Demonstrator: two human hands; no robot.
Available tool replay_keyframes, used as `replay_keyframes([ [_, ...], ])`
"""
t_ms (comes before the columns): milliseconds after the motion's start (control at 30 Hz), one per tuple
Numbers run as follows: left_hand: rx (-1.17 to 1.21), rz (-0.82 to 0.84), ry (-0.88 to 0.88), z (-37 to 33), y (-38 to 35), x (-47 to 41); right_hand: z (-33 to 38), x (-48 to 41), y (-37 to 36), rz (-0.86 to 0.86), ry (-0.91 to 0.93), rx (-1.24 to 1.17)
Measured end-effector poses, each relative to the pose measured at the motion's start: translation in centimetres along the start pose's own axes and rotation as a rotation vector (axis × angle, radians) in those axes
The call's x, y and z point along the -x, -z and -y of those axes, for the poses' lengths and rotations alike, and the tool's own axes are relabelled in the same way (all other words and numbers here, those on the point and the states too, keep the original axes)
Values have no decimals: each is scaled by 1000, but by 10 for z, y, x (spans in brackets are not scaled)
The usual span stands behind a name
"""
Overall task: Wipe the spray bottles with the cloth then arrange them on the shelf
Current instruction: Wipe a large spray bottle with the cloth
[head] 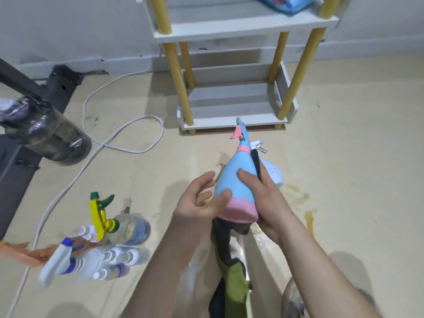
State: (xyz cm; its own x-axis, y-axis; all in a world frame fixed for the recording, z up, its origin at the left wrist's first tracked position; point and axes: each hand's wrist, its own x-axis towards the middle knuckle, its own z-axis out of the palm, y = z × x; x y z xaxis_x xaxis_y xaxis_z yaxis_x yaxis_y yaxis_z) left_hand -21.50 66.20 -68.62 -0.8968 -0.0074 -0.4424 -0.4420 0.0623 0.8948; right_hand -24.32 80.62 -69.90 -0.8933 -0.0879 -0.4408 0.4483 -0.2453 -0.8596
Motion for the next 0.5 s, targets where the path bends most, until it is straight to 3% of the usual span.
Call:
replay_keyframes([
  [133,220,-3,-101,-31,-11,41,36,51,-27,3,174,29],
  [267,205,-164,-226,-59,-19,73,38,123,-51,-39,427,356],
  [367,241,-103,-258,-66,-20,97,31,161,-58,-33,478,504],
  [500,231,-37,-276,-54,-35,148,79,154,-37,-67,332,271],
])
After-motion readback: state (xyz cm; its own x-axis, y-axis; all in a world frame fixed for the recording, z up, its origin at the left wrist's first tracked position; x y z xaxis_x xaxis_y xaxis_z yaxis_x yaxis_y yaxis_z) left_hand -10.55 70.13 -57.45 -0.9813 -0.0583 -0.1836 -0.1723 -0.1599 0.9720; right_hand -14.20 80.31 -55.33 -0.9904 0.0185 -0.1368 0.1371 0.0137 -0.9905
